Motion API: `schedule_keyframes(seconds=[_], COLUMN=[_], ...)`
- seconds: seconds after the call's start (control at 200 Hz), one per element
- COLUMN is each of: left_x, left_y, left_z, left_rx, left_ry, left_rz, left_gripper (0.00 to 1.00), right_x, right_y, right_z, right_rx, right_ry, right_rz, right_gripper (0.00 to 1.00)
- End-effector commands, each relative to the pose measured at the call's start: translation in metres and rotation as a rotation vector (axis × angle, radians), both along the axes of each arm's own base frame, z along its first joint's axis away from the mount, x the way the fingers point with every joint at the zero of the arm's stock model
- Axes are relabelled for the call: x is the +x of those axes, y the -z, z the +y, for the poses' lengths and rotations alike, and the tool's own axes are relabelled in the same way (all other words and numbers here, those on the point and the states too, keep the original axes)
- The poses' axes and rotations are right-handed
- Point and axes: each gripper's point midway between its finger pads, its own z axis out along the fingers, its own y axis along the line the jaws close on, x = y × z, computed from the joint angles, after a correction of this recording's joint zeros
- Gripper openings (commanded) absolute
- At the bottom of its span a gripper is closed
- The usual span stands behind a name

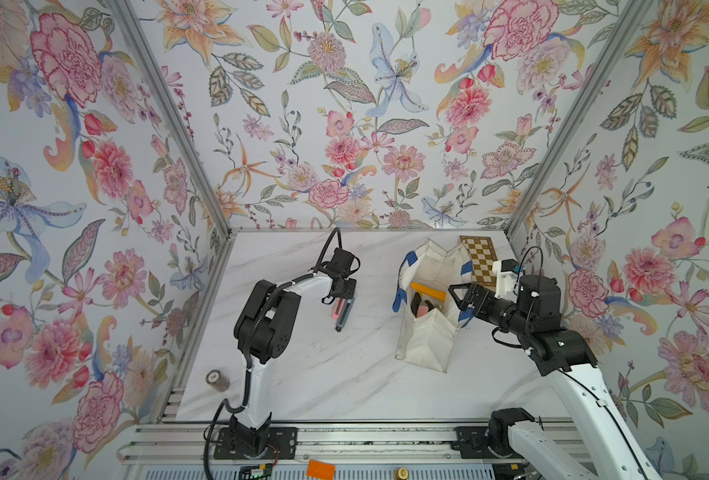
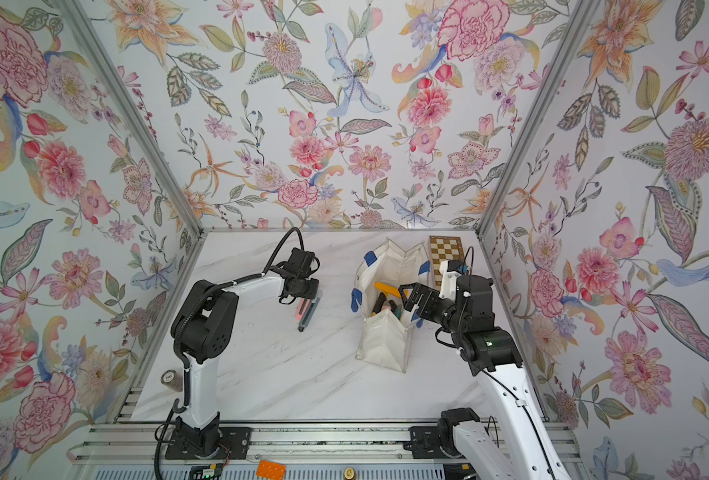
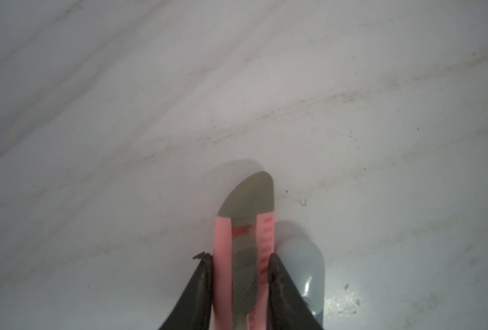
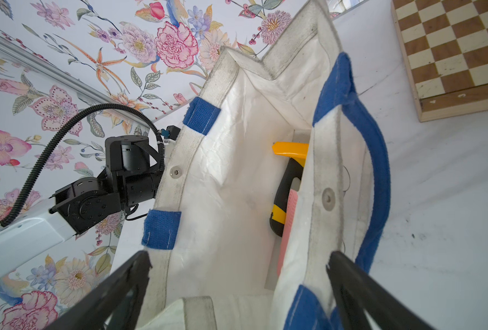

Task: Place the art knife into the pouch
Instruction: Pick up the utility knife at the center of the board.

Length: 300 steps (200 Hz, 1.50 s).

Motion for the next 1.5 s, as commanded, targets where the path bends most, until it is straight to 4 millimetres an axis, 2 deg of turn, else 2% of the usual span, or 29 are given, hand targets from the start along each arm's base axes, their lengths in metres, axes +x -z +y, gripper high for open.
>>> schedule_keyframes(seconds=[0.0, 0.27, 0.435, 0.781, 0.901, 1.346, 1.496], left_x=[-0.029, -0.028, -0.032, -0.036, -0.038, -0.041, -0.048], left_y=[0.043, 0.038, 0.038, 0.025, 0.025, 0.02, 0.023], left_z=[0.018, 0.024, 0.017, -0.002, -0.013, -0.015, -0.024], left_rx=[0.134, 0.276, 0.288, 0.385, 0.348, 0.424, 0.419], left_ry=[0.003, -0.009, -0.003, 0.019, 0.035, 0.037, 0.047], left_rz=[0.144, 0.096, 0.082, 0.005, 0.005, -0.04, -0.034], left_gripper=[0.34, 0.33, 0.32, 0.31, 0.31, 0.27, 0.27], right_x=[-0.004, -0.004, -0.004, -0.005, -0.007, -0.009, -0.01], right_y=[-0.001, 0.0, 0.001, 0.003, 0.002, 0.004, 0.002], right_z=[0.0, -0.005, -0.007, -0.01, -0.01, -0.014, -0.015], right_rx=[-0.001, 0.006, 0.008, 0.018, 0.025, 0.035, 0.033], right_ry=[-0.018, -0.01, -0.009, -0.005, -0.011, -0.002, -0.002], right_rz=[-0.015, -0.017, -0.016, -0.012, -0.018, -0.018, -0.025], right_gripper=[0.99, 0.99, 0.99, 0.99, 0.99, 0.99, 0.99])
